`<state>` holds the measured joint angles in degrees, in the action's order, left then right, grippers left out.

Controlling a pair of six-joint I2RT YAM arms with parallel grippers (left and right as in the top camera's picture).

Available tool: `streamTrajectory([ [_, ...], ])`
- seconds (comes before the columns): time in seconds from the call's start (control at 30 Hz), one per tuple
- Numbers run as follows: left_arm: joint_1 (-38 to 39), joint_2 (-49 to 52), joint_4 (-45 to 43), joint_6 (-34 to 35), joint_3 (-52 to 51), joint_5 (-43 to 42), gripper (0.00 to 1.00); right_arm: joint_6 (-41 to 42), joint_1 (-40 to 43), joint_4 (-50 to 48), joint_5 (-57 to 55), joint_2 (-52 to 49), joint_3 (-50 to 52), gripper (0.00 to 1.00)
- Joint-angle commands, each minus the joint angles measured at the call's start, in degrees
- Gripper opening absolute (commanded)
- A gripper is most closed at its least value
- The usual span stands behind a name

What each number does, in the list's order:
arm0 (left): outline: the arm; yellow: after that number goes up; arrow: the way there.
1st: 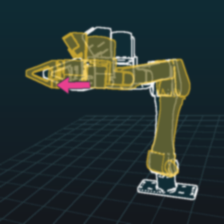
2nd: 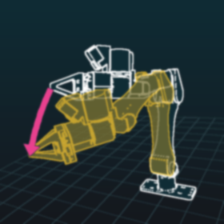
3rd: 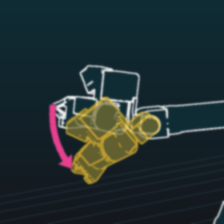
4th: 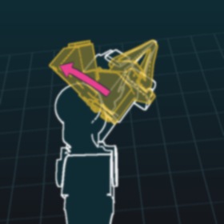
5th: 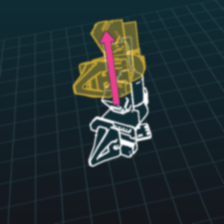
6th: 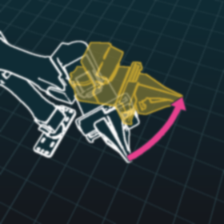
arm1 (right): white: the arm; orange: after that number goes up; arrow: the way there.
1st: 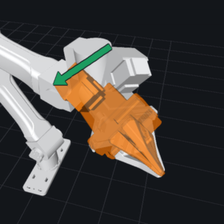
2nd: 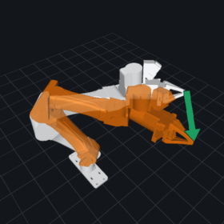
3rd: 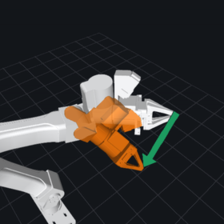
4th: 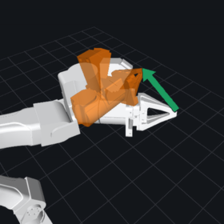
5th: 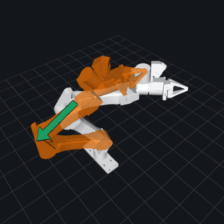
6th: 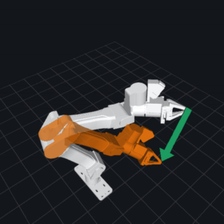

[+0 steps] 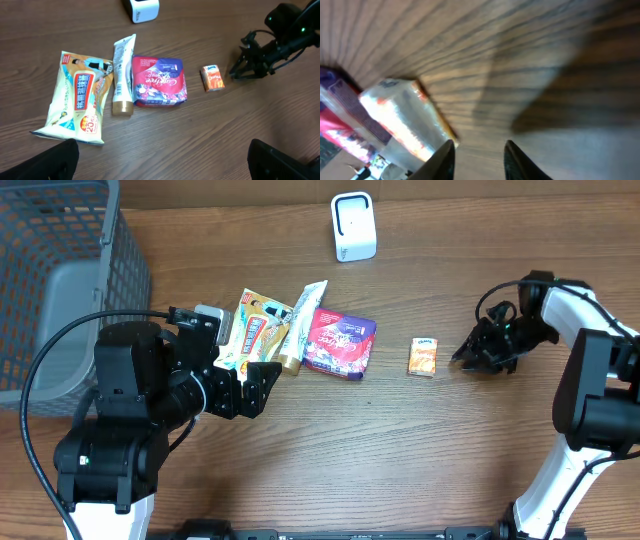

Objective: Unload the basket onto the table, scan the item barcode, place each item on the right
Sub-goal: 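Release the orange box on the table and pull the right gripper right, then move the right gripper back over the orange Kleenex pack and grasp it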

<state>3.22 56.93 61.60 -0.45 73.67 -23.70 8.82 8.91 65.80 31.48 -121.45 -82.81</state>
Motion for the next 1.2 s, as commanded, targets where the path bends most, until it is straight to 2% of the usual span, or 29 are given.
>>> streamTrajectory([
  [0.0,-0.42,0.09,-0.09,-1.29,1.07,0.35,1.0,-5.07,-1.55,3.26,0.42,1.55,-4.76,0.39],
  [0.13,-0.42,0.09,-0.09,-1.29,1.07,0.35,1.0,-10.12,-3.93,4.83,2.19,1.55,-5.05,0.49],
  [0.37,-0.42,0.07,-0.09,-1.29,1.07,0.35,1.0,-10.32,-7.91,1.88,0.5,1.55,-4.44,0.49],
  [0.47,-0.42,0.07,-0.09,-1.29,1.07,0.35,1.0,-7.34,-9.88,0.17,-3.21,1.55,-3.04,0.49],
  [0.57,-0.42,0.09,-0.09,-1.29,1.07,0.35,1.0,-5.66,-11.3,-2.25,-3.63,1.53,-1.62,0.39],
  [0.7,-0.42,0.09,-0.09,-1.29,1.07,0.35,1.0,-4.2,-11.89,-3.37,-3.58,1.53,-1.01,0.12],
  [0.77,-0.42,0.09,-0.09,-1.29,1.07,0.35,1.0,-4.11,-11.76,-3.58,-2.27,1.53,-1.03,0.04],
  [0.9,-0.42,0.09,-0.09,-1.29,1.07,0.35,1.0,-5.86,-10.91,-3.34,4.13,1.53,-1.03,0.04],
  [1.17,-0.42,0.07,-0.09,-1.29,1.07,0.35,1.0,-17.84,-7.89,0.15,22.93,1.53,-1.03,0.04],
])
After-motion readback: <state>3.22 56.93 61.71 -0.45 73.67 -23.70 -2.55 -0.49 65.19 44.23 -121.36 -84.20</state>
